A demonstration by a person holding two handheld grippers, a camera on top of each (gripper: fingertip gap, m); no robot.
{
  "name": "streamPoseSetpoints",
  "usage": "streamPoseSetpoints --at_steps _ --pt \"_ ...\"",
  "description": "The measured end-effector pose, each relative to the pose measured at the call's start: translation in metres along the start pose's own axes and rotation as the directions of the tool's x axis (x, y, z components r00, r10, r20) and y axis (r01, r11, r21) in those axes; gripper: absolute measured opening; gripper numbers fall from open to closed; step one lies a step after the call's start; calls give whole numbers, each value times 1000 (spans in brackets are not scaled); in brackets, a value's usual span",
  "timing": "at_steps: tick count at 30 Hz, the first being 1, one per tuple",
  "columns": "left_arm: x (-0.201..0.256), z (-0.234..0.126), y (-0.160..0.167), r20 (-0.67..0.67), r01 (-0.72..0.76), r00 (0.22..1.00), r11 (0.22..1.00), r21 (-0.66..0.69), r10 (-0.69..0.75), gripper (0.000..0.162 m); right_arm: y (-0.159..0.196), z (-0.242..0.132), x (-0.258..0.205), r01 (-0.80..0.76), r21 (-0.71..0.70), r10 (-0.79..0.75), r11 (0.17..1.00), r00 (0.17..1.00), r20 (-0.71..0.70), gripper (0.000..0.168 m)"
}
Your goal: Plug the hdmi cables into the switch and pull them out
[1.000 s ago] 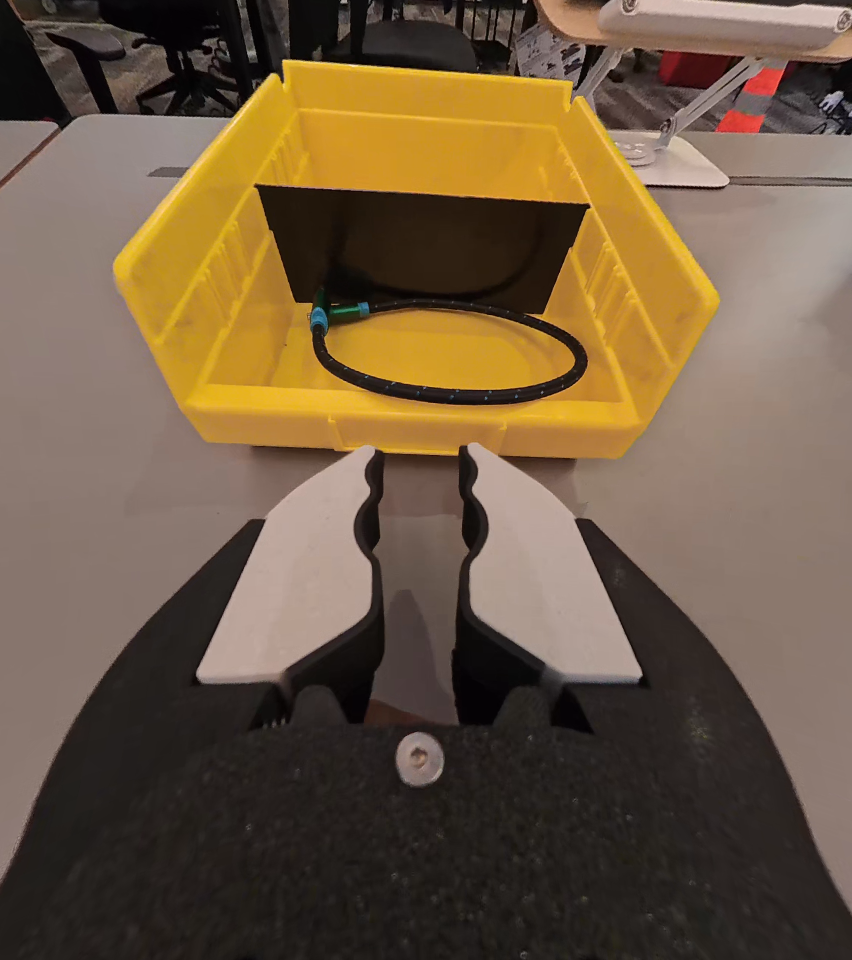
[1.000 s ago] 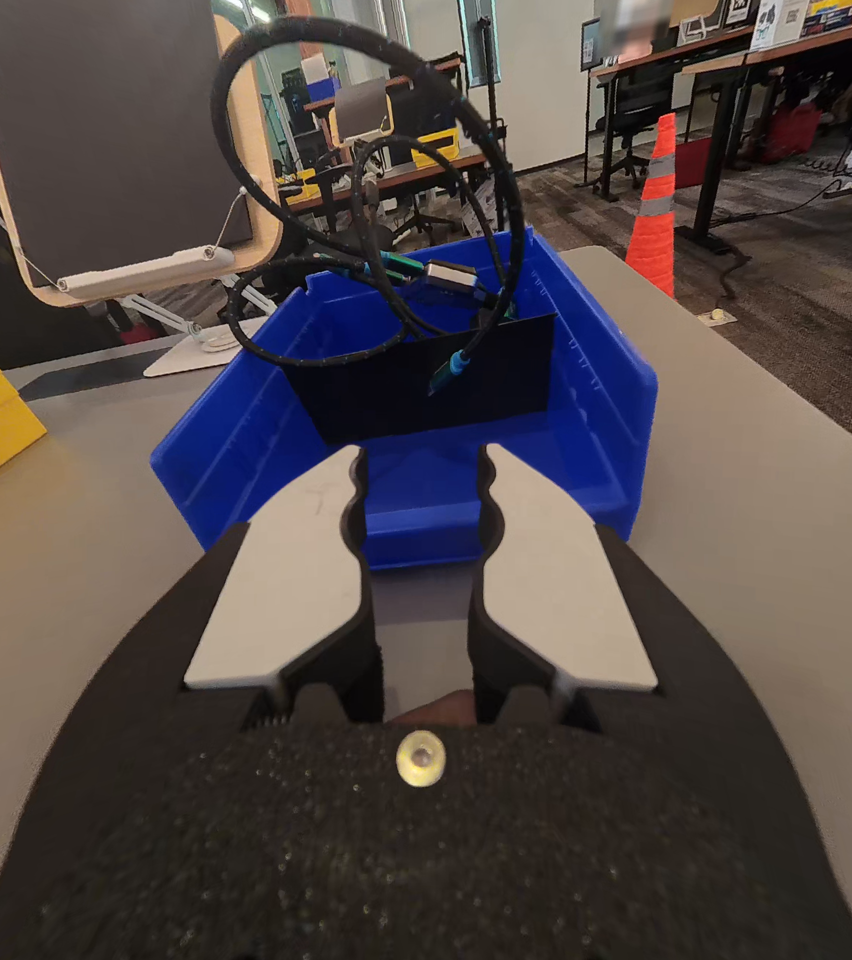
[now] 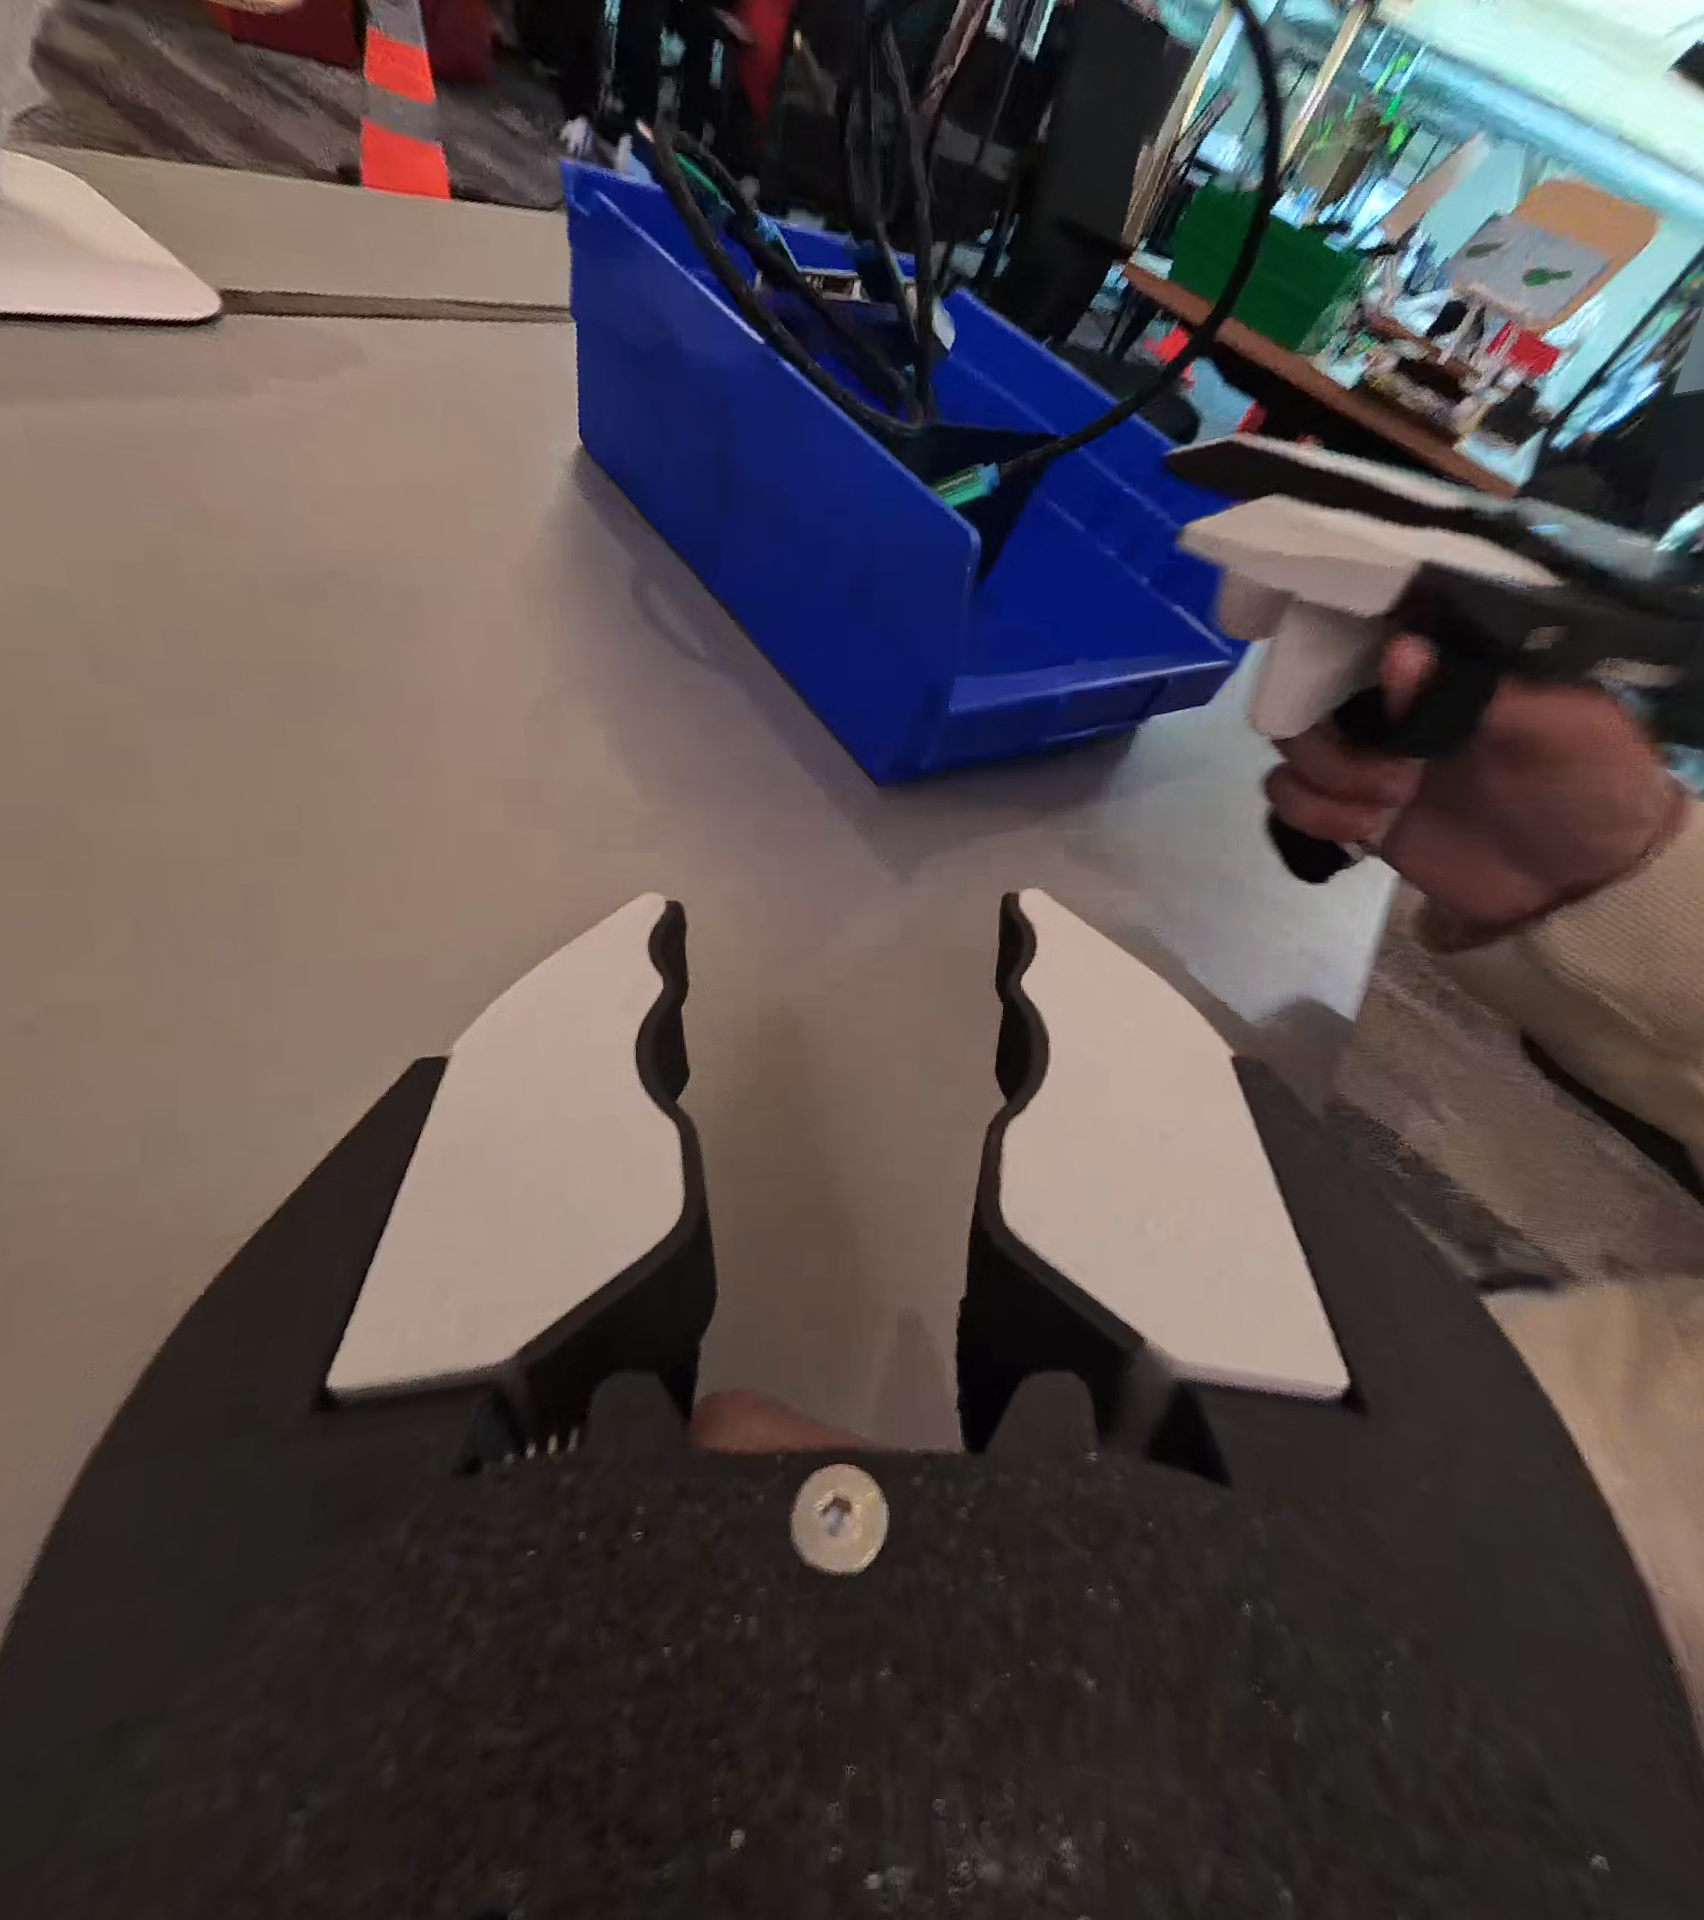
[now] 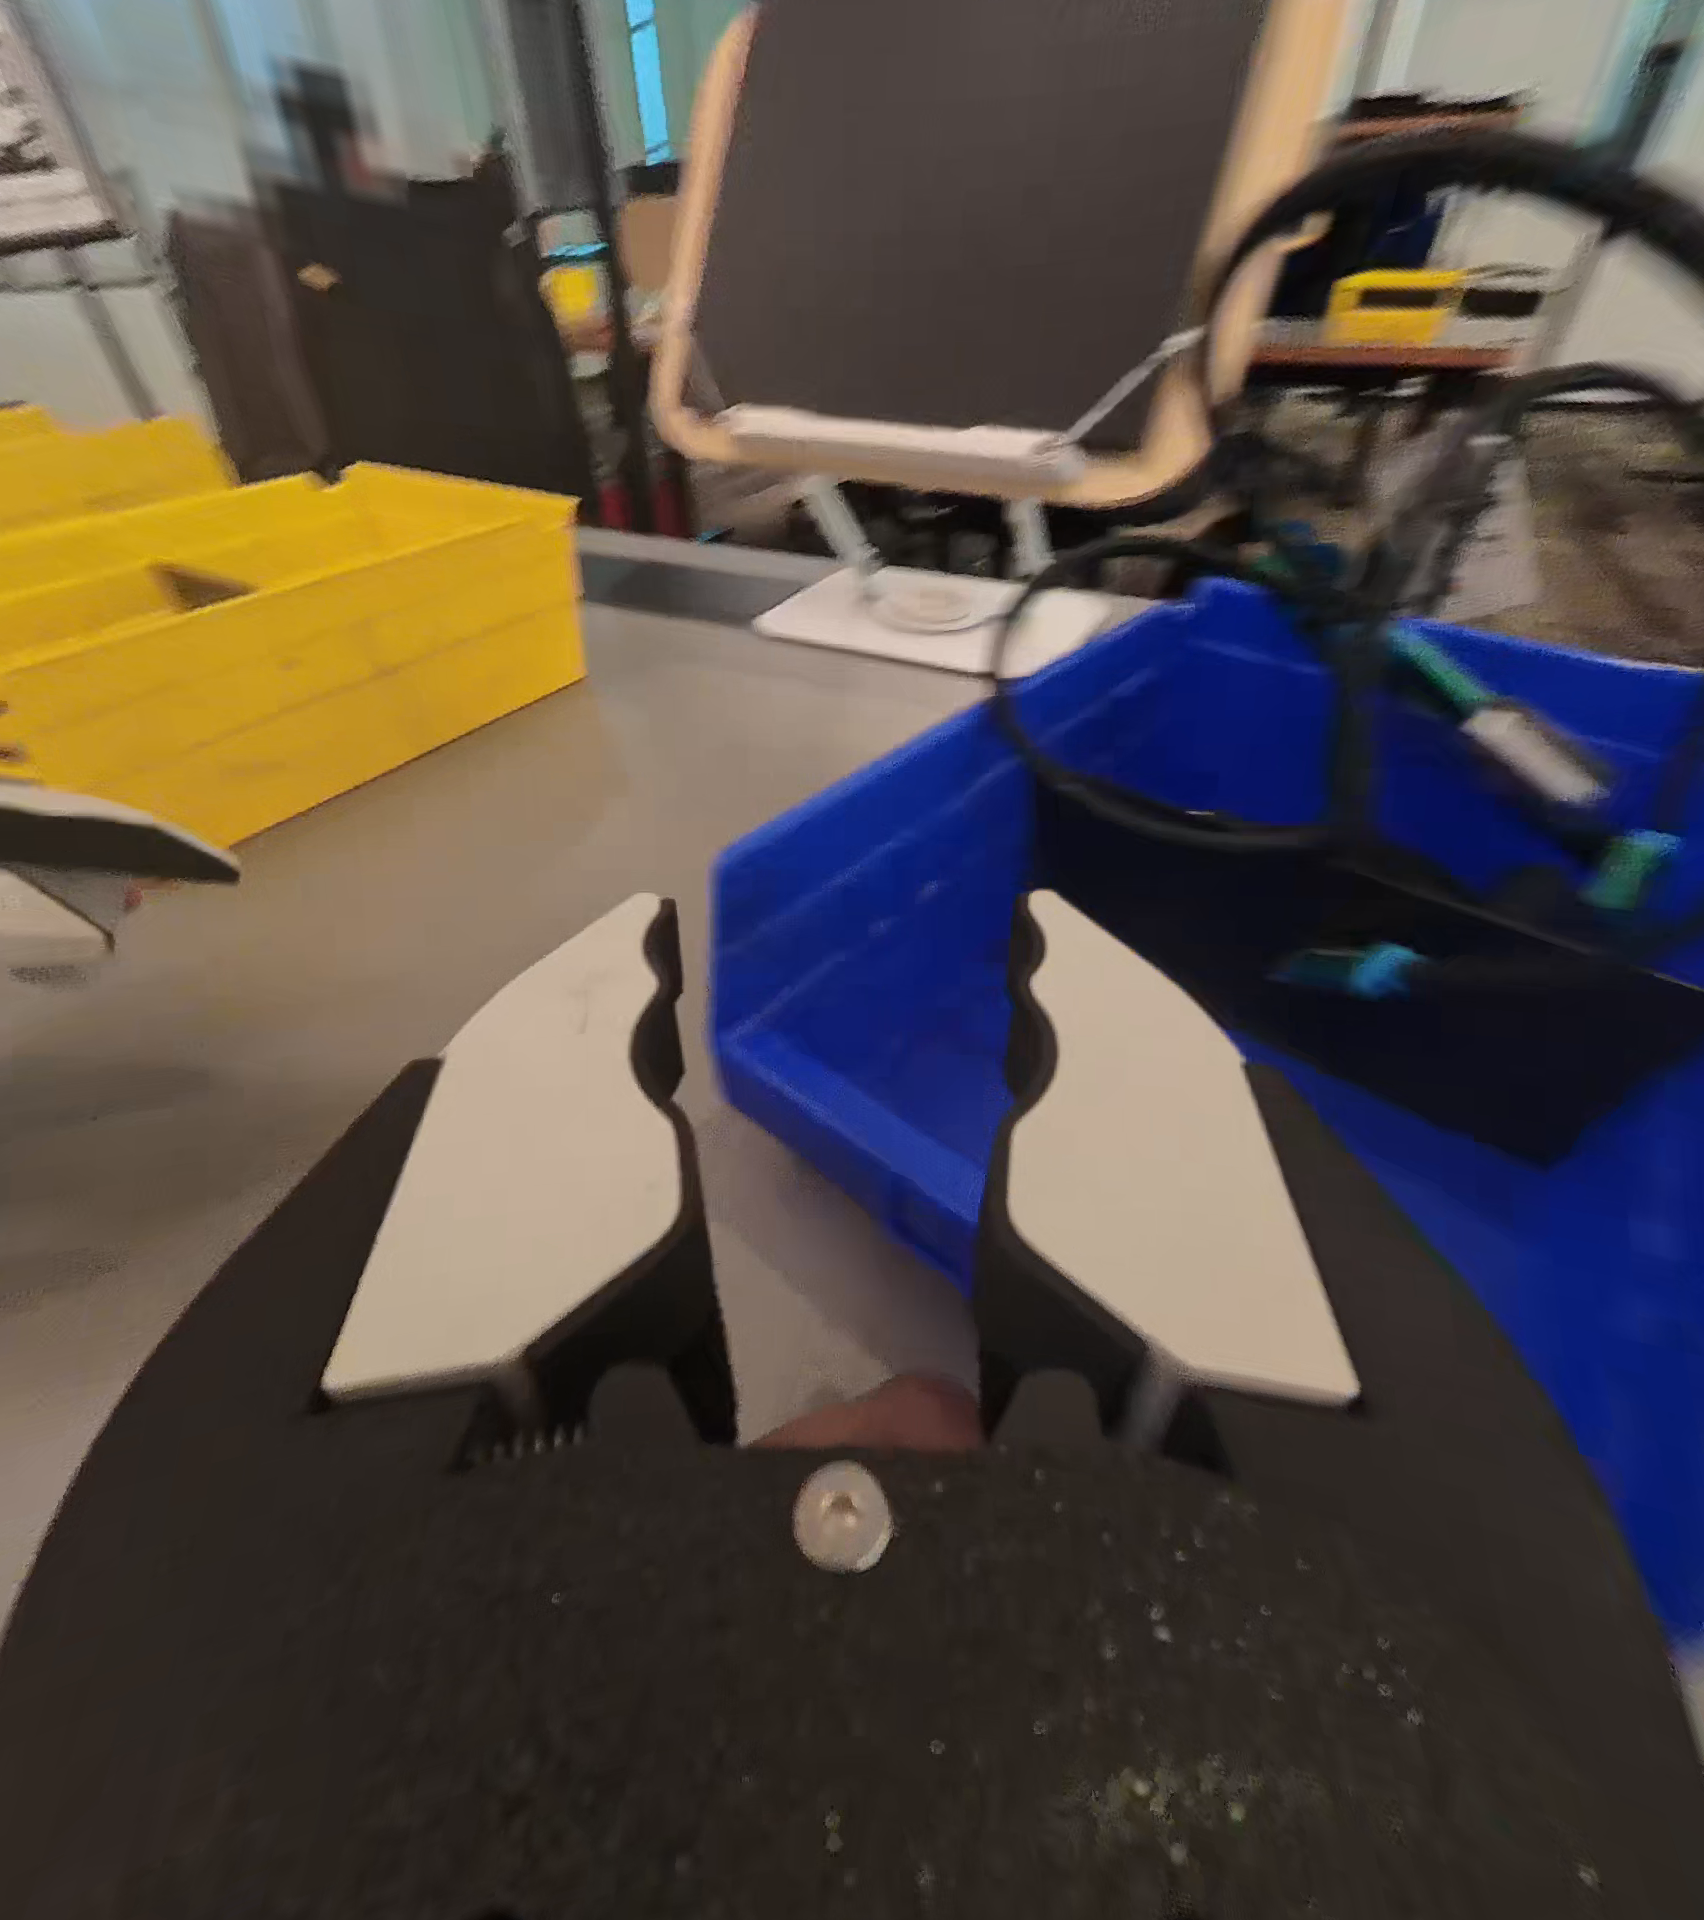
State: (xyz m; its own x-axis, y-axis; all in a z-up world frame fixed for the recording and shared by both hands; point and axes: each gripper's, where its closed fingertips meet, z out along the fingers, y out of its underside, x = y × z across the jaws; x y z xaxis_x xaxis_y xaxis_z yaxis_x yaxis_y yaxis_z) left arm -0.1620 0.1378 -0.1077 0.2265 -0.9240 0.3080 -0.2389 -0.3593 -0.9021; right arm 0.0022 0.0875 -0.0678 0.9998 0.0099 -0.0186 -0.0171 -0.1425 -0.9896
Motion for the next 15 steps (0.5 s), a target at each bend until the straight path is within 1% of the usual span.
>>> streamPoseSetpoints --at_steps 2,3,4,6,7,8,11,12,13,14,15 --pt "-4 35 -6 92 -27 995 998 -52 32 53 -1 -23 44 -15 27 20 1000 981 -191 57" --pt "-3 51 -10 116 -36 992 997 -70 44 51 2 -38 70 2 16 3 1000 950 -312 51" --pt "4 68 -15 114 -40 992 997 -68 48 51 7 -52 93 25 -16 -29 1000 906 -422 49" --pt "18 98 -26 102 -54 993 997 -54 59 51 5 -75 118 101 -38 -105 994 832 -545 48" --pt "24 112 -29 102 -68 992 996 -59 73 51 3 -84 127 115 -47 -120 992 799 -589 43" --pt "28 126 -29 111 -81 990 994 -79 90 51 7 -87 134 93 -63 -112 994 782 -613 38" --pt "34 160 -25 145 -116 980 983 -142 136 51 33 -73 139 3 -156 -97 988 793 -601 48" --pt "33 169 -24 165 -116 976 981 -155 141 51 43 -69 143 -20 -198 -111 980 773 -625 49" --pt "29 175 -23 204 -107 969 981 -163 140 54 55 -65 147 -59 -241 -115 969 754 -647 47" --pt "22 180 -24 257 -98 956 980 -170 141 51 67 -61 149 -112 -277 -104 954 744 -660 45" --pt "17 182 -25 292 -87 947 981 -171 135 39 72 -57 148 -160 -269 -60 950 749 -660 39"
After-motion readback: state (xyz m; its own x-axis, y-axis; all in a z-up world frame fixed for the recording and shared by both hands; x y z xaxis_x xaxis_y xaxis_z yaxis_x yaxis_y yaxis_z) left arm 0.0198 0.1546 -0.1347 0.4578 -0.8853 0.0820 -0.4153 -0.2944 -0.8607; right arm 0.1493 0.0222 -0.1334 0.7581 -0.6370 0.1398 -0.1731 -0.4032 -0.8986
